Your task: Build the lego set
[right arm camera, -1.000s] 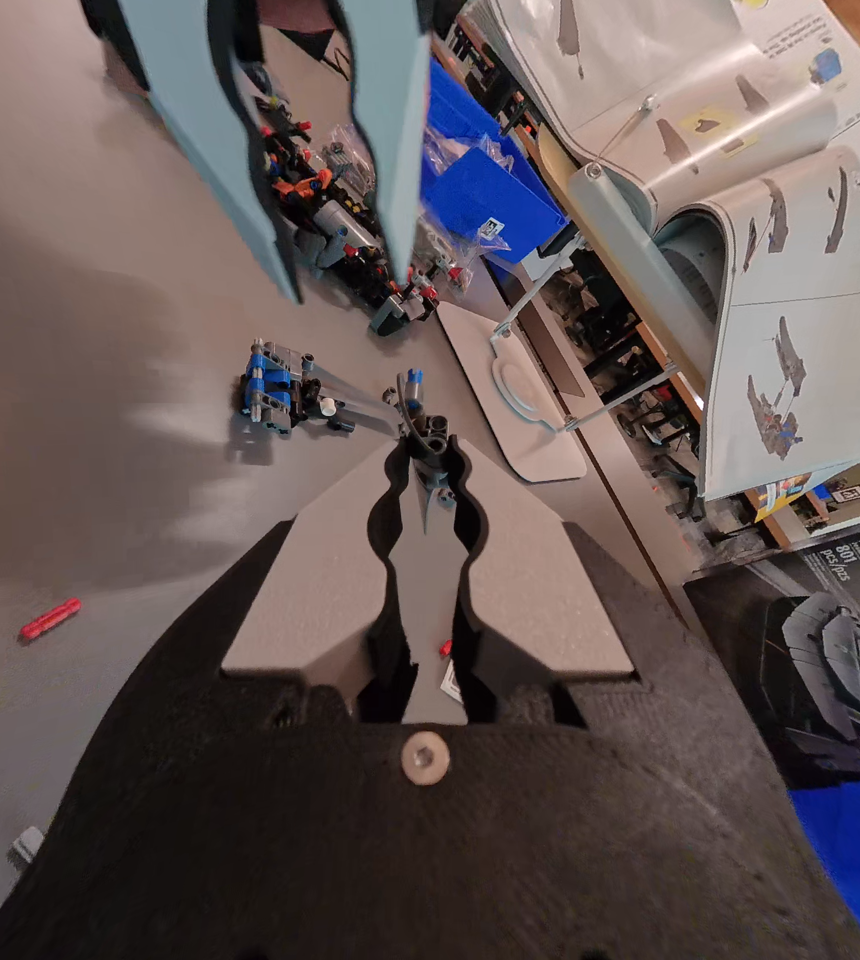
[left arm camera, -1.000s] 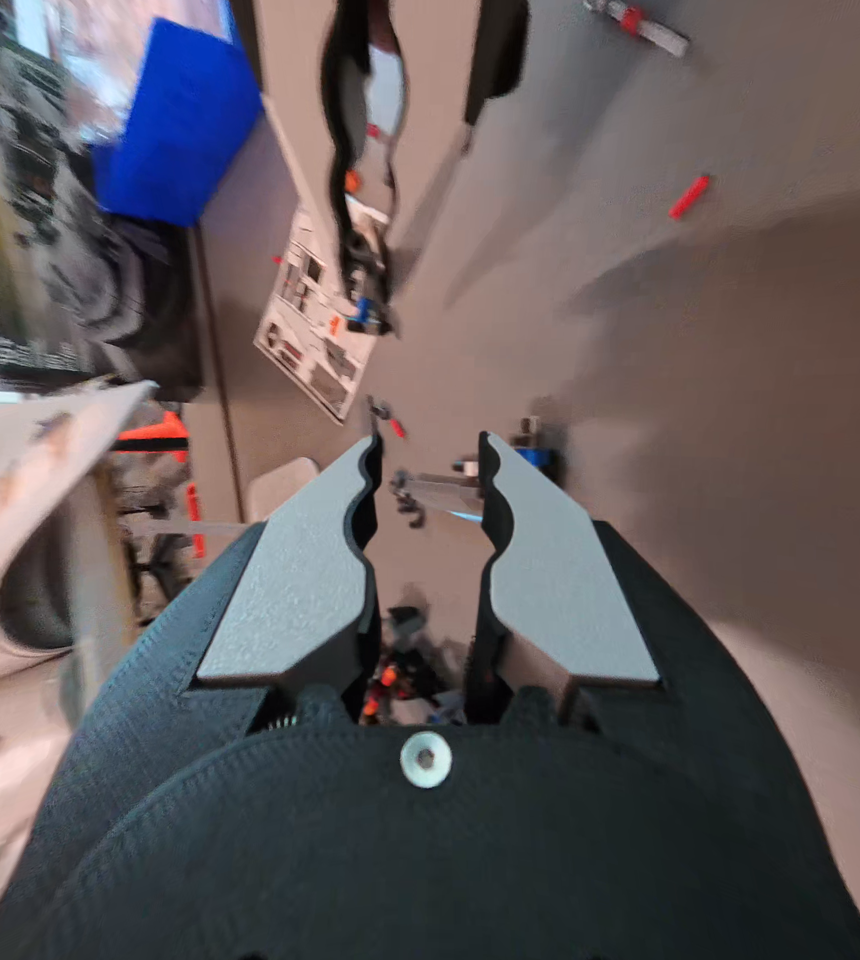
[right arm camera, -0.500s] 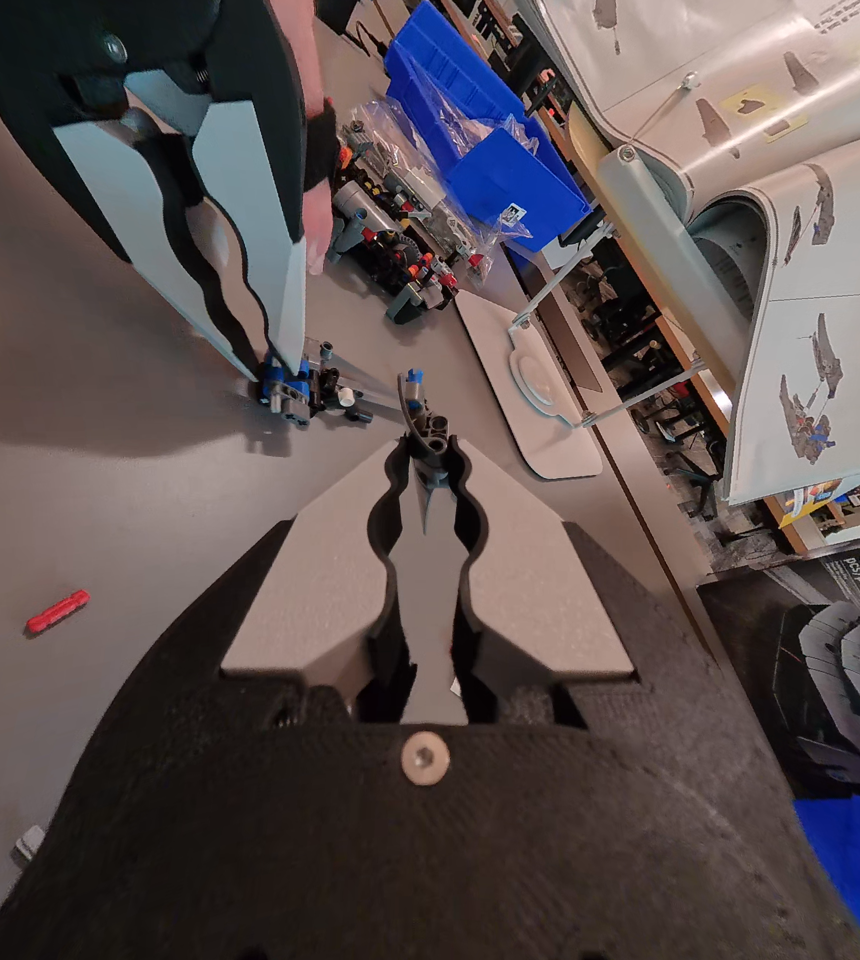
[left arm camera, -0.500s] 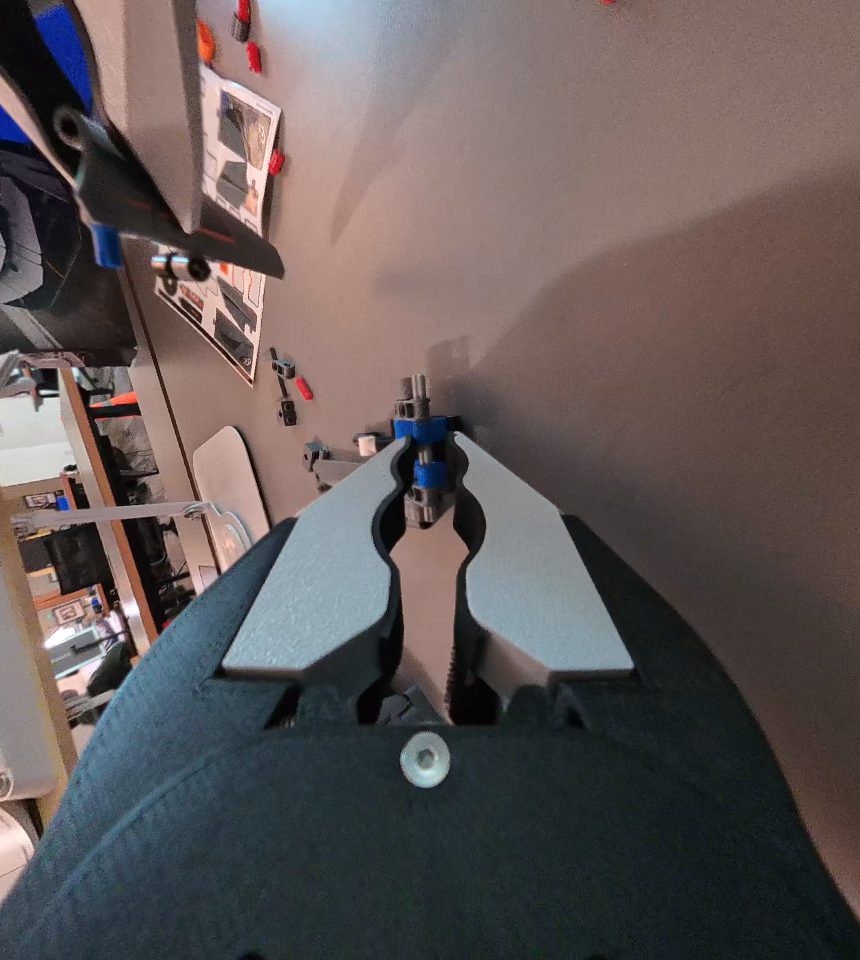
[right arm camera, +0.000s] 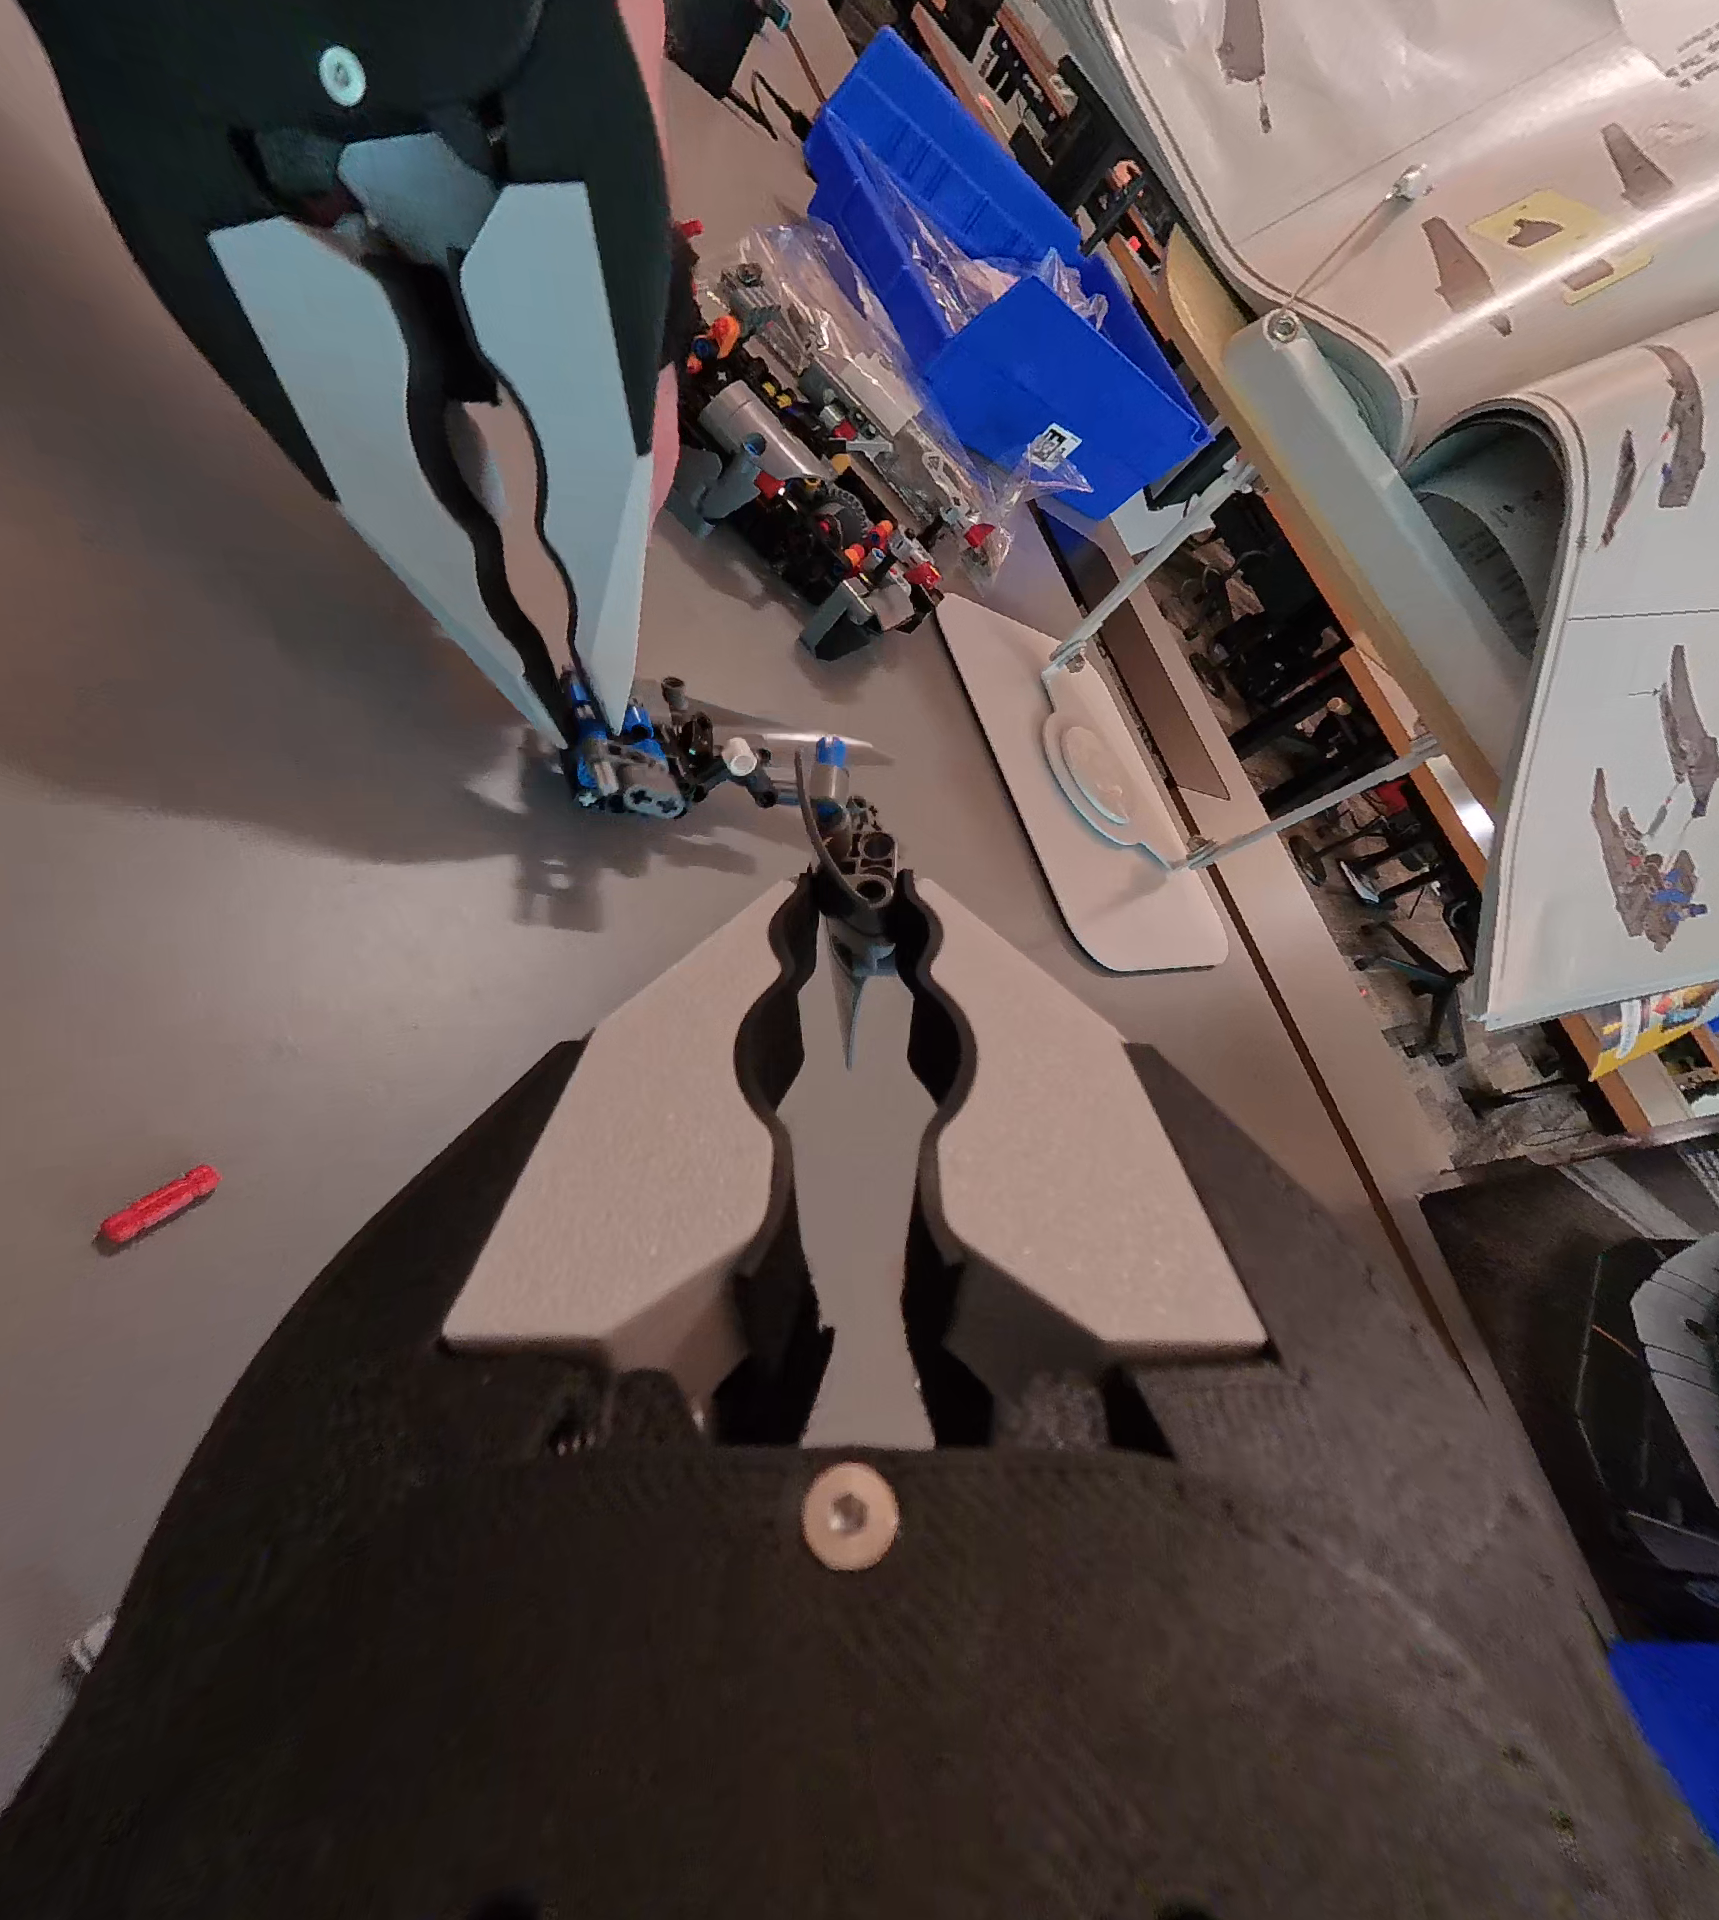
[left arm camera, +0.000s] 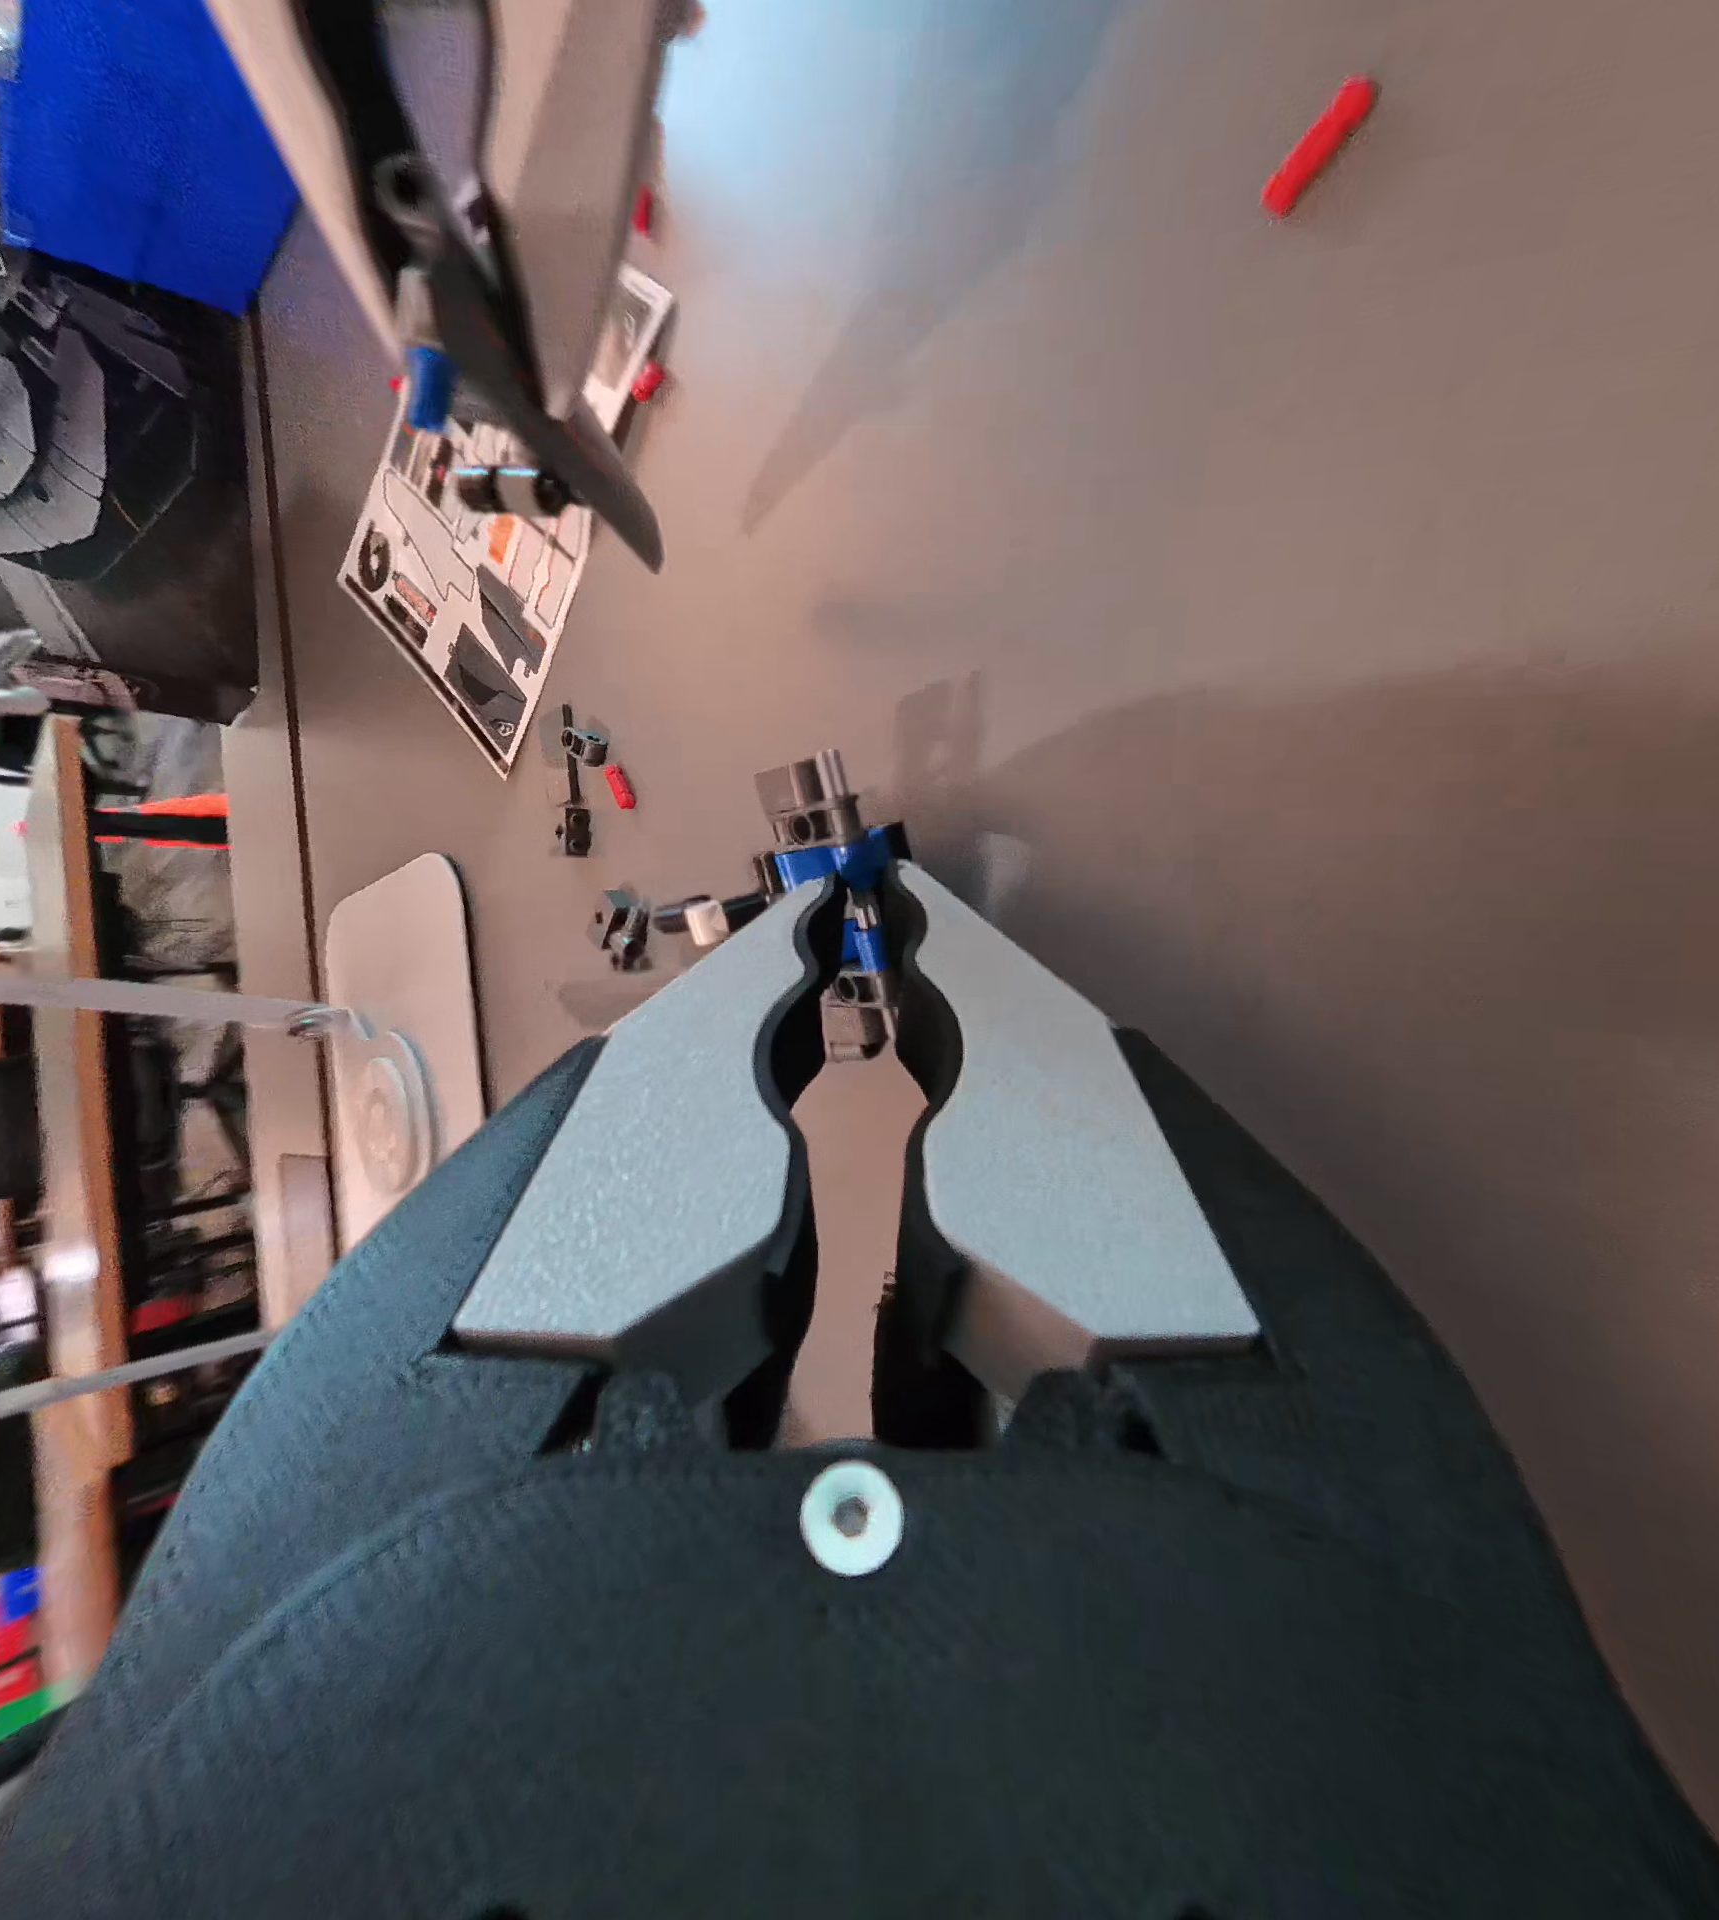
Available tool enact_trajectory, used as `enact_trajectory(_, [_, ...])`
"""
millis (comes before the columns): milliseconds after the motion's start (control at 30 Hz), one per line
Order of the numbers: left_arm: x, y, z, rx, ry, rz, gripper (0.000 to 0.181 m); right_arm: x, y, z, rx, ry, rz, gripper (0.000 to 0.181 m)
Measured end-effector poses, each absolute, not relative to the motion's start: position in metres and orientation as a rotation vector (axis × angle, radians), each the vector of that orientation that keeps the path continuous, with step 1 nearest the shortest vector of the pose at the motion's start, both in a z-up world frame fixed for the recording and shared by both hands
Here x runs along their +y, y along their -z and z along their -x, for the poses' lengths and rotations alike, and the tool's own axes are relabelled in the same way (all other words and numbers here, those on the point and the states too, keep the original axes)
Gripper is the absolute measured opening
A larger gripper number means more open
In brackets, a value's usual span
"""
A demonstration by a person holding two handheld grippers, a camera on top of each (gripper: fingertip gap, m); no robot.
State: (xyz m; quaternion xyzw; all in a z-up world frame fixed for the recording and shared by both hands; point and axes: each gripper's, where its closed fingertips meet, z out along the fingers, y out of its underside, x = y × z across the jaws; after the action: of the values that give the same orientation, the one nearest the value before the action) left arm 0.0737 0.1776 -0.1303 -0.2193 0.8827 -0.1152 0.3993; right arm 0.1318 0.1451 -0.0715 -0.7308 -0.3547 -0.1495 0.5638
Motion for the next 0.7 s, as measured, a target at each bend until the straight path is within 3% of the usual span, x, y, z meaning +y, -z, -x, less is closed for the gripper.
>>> enact_trajectory(700, [0.144, 0.1, -0.059, 2.077, 1.181, 0.741, 0.003, 0.139, 0.092, -0.084, -1.043, 0.162, 1.737, 0.012])
